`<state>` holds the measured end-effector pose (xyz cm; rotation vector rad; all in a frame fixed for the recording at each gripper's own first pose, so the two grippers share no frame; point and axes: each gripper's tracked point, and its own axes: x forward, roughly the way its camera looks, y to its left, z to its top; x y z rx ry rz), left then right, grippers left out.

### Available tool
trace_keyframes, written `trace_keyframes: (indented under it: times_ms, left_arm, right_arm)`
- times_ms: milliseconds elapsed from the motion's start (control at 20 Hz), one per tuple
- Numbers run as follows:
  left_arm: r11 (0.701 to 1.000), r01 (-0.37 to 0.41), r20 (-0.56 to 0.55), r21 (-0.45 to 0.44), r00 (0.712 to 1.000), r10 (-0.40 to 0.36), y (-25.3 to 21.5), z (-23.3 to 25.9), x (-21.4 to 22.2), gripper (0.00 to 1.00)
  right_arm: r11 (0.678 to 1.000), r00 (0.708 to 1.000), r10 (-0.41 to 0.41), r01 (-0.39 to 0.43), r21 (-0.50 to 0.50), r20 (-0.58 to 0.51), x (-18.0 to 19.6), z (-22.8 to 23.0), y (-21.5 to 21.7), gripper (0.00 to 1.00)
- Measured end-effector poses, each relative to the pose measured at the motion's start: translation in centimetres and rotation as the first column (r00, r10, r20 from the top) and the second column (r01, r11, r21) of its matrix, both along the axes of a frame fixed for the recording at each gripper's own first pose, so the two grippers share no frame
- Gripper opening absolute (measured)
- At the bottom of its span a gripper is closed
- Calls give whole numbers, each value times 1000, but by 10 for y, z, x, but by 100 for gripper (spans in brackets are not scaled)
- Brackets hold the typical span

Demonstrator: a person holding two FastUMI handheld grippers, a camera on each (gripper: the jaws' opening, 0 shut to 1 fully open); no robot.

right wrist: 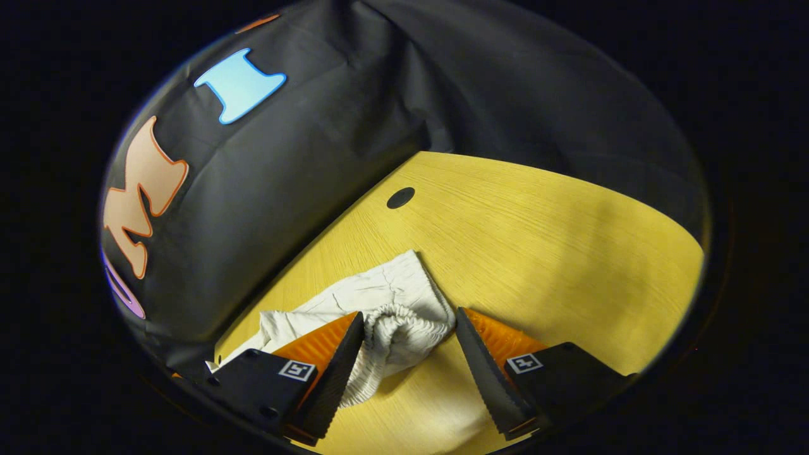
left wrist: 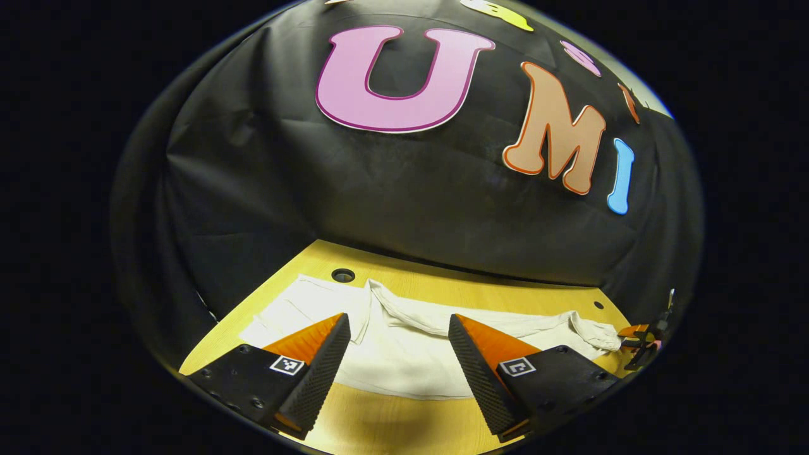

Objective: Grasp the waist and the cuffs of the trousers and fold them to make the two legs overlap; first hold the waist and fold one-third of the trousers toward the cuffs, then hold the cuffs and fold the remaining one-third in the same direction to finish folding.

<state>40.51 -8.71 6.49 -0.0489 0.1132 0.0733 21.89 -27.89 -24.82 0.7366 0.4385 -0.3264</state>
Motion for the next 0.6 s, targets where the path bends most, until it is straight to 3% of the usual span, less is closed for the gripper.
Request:
trace_keyframes:
  times_ms: [50, 150, 200, 250, 350, 400, 600]
  left_arm:
    - [1000, 0, -3, 4, 1000, 0, -1, 0, -1, 95]
    - [1000, 2, -5, 7, 1000, -2, -6, 0, -3, 95]
    - [1000, 3, -3, 5, 1000, -3, -8, 1, -4, 95]
    - [1000, 5, -3, 0, 1000, -5, -10, 0, -5, 92]
    - [1000, 10, -3, -15, 1000, -10, -15, -1, -6, 95]
    - [1000, 11, -3, -17, 1000, -11, -17, -1, -7, 95]
    - [1000, 21, -26, -9, 999, -21, -20, -13, -10, 95]
  right_arm:
    - [1000, 1000, 6, -6, 11, 1, 1, -4, 3, 86]
    - [1000, 1000, 0, 1, 27, -8, 0, -7, 2, 89]
    - [999, 1000, -6, 6, 38, -11, 1, -10, 1, 72]
    - [998, 1000, -6, 7, 58, -15, 2, -12, 1, 72]
    - [996, 1000, -2, 2, 95, 0, 8, -10, 3, 54]
    - [995, 1000, -8, 7, 102, 8, 12, -9, 4, 39]
    - [998, 1000, 8, -8, 63, 8, 10, 0, 8, 20]
